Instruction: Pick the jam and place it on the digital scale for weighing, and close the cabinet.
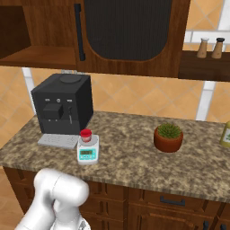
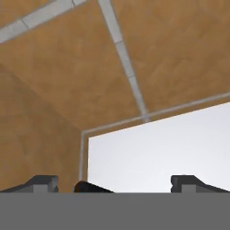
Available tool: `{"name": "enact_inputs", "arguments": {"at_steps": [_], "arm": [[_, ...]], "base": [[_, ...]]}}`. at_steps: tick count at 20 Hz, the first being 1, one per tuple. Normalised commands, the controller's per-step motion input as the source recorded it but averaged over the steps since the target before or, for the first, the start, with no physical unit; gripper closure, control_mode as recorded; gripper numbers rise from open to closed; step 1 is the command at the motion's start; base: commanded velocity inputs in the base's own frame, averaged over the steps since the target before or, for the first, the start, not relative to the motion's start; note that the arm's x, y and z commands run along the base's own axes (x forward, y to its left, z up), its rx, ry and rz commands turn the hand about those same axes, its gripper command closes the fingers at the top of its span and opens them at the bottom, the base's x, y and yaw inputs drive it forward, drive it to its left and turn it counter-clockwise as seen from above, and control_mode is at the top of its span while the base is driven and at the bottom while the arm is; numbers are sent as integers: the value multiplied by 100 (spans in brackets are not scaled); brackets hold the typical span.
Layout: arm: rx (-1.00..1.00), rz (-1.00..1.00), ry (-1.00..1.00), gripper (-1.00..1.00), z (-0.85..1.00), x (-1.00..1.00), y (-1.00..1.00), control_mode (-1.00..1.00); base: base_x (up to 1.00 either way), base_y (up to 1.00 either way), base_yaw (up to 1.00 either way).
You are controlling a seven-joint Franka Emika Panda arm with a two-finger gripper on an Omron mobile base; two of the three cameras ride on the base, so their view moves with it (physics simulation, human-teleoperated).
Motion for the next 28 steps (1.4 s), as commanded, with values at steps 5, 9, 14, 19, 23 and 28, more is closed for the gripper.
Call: {"name": "enact_inputs", "arguments": {"at_steps": [5, 9, 14, 19, 23, 28], "arm": [[1, -2, 0, -100, -77, 83, 99, -100], [9, -4, 0, -100, -39, 100, 78, -100], [4, -7, -1, -100, -13, 82, 65, -100], [15, -9, -9, -100, 13, 15, -32, -100], [22, -6, -10, -100, 31, 0, -64, -100], [31, -3, -10, -100, 15, -11, -89, -100]], "base": [[0, 0, 0], [0, 0, 0], [0, 0, 0], [0, 0, 0], [0, 0, 0], [0, 0, 0]]}}
